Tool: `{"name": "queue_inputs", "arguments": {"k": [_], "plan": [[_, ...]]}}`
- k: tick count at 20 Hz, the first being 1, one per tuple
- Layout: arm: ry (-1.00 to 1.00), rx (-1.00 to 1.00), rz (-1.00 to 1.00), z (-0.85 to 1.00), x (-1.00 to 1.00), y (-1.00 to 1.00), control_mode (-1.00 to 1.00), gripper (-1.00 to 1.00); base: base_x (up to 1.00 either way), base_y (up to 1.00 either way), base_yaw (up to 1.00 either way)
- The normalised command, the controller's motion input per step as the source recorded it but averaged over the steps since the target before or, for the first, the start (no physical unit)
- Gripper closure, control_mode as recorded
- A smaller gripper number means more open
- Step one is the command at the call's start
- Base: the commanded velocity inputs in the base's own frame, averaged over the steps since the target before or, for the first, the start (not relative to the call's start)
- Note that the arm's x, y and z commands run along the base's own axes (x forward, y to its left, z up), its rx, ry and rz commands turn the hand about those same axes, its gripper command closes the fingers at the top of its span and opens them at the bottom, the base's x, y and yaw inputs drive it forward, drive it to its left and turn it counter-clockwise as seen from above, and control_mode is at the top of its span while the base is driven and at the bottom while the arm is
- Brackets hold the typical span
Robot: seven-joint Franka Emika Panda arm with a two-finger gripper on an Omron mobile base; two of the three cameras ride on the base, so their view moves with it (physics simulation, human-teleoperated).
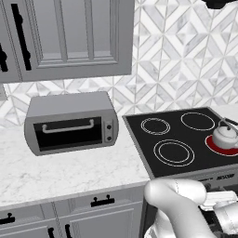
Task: Turn off the front right burner of the stove.
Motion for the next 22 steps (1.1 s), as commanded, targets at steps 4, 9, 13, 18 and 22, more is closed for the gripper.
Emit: {"name": "queue_inputs", "arguments": {"k": [4, 9, 13, 18, 22], "plan": [[0.00, 0.00, 0.00, -0.37, 0.05, 0.00, -1.00, -1.00, 0.00, 0.00, 0.00], [0.00, 0.00, 0.00, -0.32, 0.08, 0.00, -1.00, -1.00, 0.00, 0.00, 0.00], [0.00, 0.00, 0.00, -0.19, 0.13, -0.05, -1.00, -1.00, 0.00, 0.00, 0.00], [0.00, 0.00, 0.00, -0.10, 0.11, -0.08, -1.00, -1.00, 0.00, 0.00, 0.00], [0.00, 0.00, 0.00, 0.00, 0.11, -0.01, -1.00, -1.00, 0.00, 0.00, 0.00]]}}
